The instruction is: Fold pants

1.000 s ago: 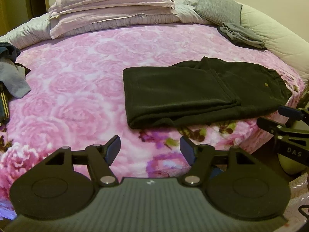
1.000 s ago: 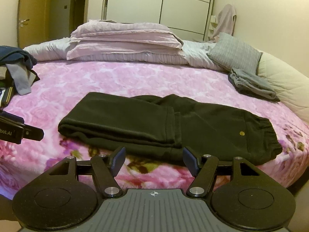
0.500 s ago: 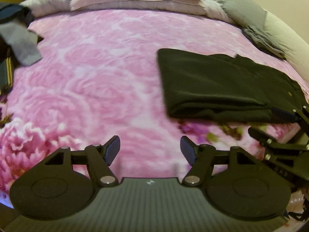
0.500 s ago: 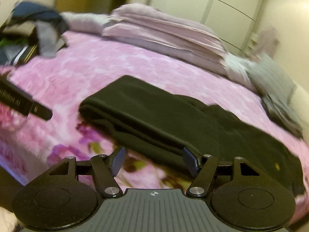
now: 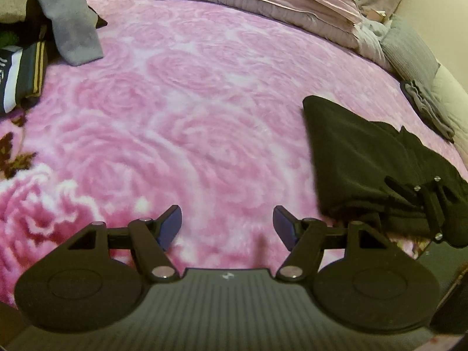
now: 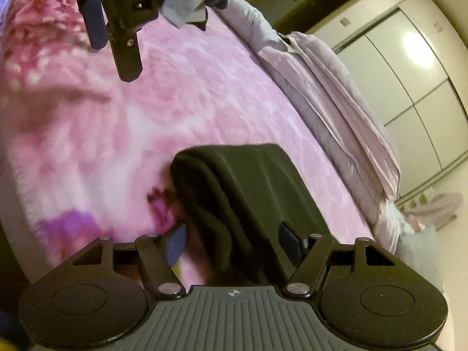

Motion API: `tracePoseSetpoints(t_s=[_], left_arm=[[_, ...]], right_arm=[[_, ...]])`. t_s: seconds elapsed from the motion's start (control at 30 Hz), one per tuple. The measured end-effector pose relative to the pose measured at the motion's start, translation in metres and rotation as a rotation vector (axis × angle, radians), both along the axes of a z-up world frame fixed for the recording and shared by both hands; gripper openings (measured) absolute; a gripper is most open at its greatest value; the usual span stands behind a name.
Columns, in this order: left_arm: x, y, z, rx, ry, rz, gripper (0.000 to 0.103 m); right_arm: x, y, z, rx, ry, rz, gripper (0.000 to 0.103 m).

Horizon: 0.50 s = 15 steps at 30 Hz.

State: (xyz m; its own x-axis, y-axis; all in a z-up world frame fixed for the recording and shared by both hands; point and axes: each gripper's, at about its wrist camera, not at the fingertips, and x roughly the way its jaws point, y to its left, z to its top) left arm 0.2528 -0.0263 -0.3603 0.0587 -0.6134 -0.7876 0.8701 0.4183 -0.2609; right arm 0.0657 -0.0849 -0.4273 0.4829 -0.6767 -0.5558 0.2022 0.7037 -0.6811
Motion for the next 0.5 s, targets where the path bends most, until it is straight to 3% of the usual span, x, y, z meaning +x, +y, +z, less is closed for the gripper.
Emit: tracePoseSetpoints(t_s=[0.17,0.33,0.5], left_arm=[[0.000,-0.010,0.001,-0.007,0.013,0.010,0.065],[-0.001,-0.015,0.018,-0.097,0.001,0.050,0.065],[-0.026,-0.046,0.045,-0.183,-0.028,-0.009,0.065]], right_arm=[[0.004,-0.010,-0.005,0.001,-0.057,0.020,0.021],[-0.037,-0.023,0.053,0.102,-0.473,-0.130,0.017],[-0.121,-0.058,0.131,0.251,-0.929,-0.303,0.017]])
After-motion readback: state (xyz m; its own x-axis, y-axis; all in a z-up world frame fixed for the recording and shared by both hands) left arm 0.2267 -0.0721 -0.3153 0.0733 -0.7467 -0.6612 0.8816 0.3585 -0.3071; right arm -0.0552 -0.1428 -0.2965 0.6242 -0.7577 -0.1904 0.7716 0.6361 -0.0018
